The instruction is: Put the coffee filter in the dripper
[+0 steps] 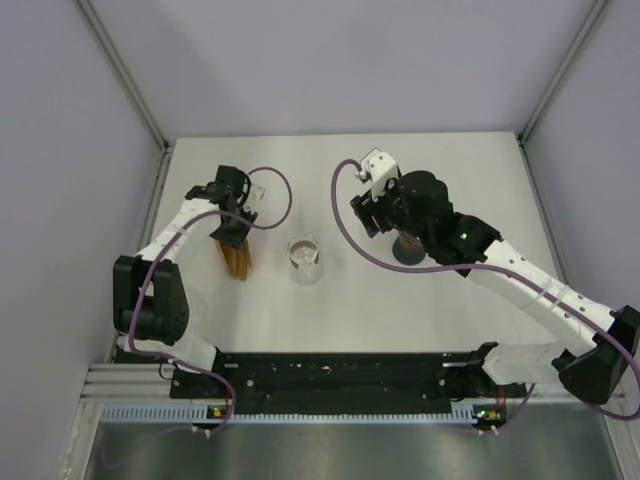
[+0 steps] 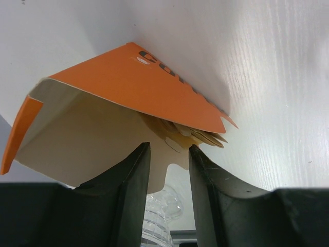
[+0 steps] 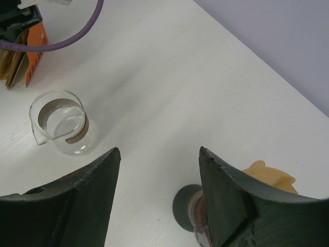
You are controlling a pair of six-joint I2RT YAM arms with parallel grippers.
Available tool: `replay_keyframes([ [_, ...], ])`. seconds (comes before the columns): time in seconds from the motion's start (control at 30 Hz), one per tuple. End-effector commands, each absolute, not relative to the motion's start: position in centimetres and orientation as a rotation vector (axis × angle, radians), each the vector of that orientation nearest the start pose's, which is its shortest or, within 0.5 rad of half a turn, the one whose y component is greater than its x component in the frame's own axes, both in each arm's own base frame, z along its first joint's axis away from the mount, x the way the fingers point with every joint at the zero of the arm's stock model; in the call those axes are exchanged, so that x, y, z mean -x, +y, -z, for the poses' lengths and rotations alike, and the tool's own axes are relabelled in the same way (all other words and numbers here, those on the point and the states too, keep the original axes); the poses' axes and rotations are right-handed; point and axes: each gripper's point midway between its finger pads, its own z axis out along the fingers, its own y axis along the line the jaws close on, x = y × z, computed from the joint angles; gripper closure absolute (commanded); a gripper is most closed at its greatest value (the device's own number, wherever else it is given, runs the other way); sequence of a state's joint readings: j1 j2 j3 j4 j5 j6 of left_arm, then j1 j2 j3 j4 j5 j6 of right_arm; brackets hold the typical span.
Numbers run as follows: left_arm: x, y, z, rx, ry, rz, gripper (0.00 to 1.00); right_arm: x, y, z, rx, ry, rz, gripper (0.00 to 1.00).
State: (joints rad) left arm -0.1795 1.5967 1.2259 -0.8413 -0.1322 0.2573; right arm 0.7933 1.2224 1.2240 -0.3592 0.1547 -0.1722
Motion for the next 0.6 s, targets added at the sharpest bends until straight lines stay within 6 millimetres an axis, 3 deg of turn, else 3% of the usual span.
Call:
replay_keyframes([
  [0.0, -32.9, -4.5, -11.5, -0.61, 2.651, -0.057, 0.57, -30.3, 25.6, -31.0, 0.78, 1.719, -0.279, 0.37],
  [0.17, -31.7, -6.0, -14.6, -0.65, 2.596, 0.115, 0.55, -30.3, 25.7, -30.9, 0.788, 1.724, -0.28, 0.36],
  [0.27, -30.5, -5.1, -16.6, -0.609, 2.584, 0.162, 0.53, -30.2, 25.8, -30.8, 0.794, 1.725, -0.282, 0.36],
  [0.4, -28.3, -1.7, -18.7, -0.548, 2.592, 0.108, 0.45, -30.2, 25.9, -30.7, 0.807, 1.725, -0.284, 0.36],
  [0.43, -27.7, 0.2, -18.9, -0.486, 2.607, 0.081, 0.42, -30.2, 26.0, -30.6, 0.812, 1.725, -0.284, 0.36],
  [0.57, -24.4, 5.1, -18.4, -0.408, 2.695, 0.002, 0.29, -30.4, 26.5, -30.4, 0.837, 1.725, -0.293, 0.36],
])
